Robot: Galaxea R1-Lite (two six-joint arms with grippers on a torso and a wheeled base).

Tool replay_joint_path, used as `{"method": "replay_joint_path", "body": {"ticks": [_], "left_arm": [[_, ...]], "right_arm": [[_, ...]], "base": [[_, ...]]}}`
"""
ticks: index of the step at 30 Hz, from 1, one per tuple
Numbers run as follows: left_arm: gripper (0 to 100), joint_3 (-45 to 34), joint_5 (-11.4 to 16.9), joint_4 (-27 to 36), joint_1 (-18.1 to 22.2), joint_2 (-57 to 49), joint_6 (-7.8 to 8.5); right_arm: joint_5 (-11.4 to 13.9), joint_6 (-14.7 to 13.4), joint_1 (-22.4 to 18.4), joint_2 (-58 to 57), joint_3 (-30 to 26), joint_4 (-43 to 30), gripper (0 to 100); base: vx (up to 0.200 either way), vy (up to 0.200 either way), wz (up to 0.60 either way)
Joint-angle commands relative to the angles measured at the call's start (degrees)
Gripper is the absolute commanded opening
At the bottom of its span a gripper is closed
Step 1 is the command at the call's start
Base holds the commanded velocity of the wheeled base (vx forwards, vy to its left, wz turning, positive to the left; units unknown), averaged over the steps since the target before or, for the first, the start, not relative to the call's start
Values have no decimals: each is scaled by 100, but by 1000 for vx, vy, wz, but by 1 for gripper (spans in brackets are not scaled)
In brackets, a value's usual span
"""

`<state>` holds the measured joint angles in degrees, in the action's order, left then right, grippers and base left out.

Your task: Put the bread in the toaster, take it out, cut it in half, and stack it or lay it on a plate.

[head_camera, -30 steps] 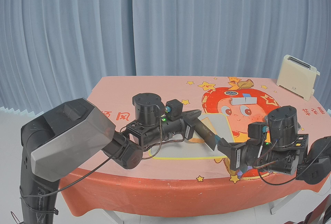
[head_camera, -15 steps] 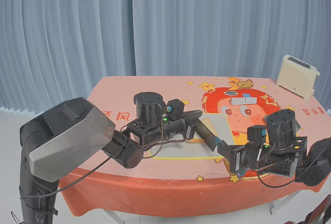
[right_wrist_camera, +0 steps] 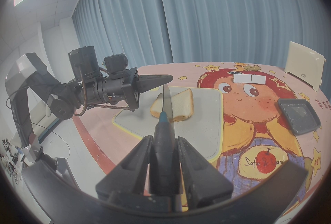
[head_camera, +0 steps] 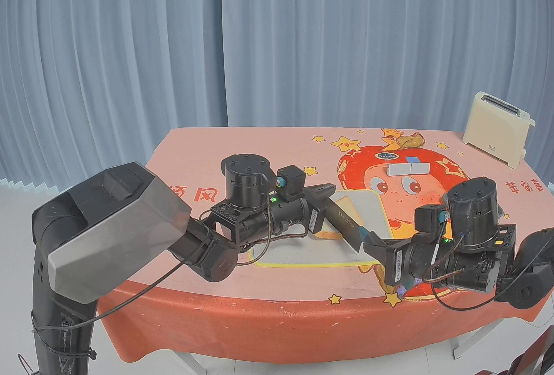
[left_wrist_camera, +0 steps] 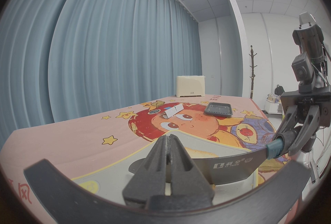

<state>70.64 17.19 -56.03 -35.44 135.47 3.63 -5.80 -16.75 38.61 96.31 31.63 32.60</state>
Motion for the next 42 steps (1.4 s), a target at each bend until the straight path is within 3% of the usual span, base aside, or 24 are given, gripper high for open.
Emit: {"method": "replay_joint_path", "body": {"ticks": [1,42], "left_arm": [[0,28,4,4,-7,14,-3],[0,72,4,-5,-16,-21,-3]], "right_arm": [[-9,5,-2,73,-61,-17,0],[-35,5,-2,275,-61,-8,0]], "base": [[0,0,0],[0,0,0]]}}
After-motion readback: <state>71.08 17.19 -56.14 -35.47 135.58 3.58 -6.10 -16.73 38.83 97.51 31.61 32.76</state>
